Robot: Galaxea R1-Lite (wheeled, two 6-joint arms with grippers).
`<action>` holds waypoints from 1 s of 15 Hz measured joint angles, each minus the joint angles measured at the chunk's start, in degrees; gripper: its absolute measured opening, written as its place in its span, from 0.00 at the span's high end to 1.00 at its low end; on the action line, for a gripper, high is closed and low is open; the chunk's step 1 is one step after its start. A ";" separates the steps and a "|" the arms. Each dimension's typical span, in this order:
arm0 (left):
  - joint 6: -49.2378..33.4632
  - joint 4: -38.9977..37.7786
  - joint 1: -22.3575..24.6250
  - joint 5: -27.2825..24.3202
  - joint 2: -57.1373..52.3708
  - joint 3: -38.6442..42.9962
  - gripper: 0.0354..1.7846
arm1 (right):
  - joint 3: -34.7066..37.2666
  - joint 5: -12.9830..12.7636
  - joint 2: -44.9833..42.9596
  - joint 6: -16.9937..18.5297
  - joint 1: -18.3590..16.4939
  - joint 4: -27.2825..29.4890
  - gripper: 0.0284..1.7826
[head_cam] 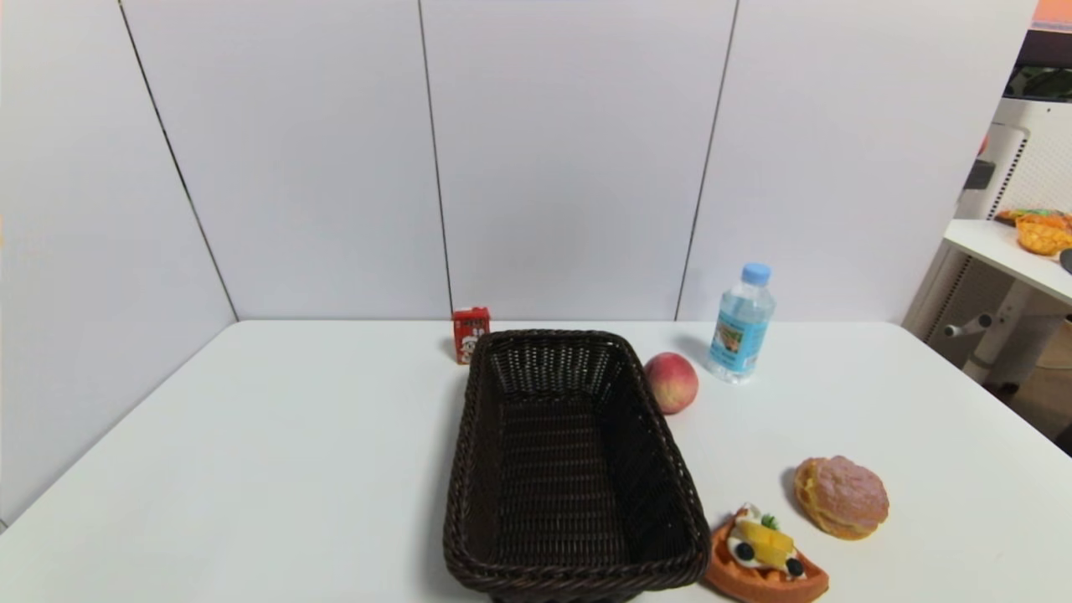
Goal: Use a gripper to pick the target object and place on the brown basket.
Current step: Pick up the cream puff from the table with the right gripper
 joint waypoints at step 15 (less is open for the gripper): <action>0.00 0.00 -0.02 0.00 0.00 0.00 0.06 | -42.34 -0.50 40.70 3.85 3.43 -0.60 0.05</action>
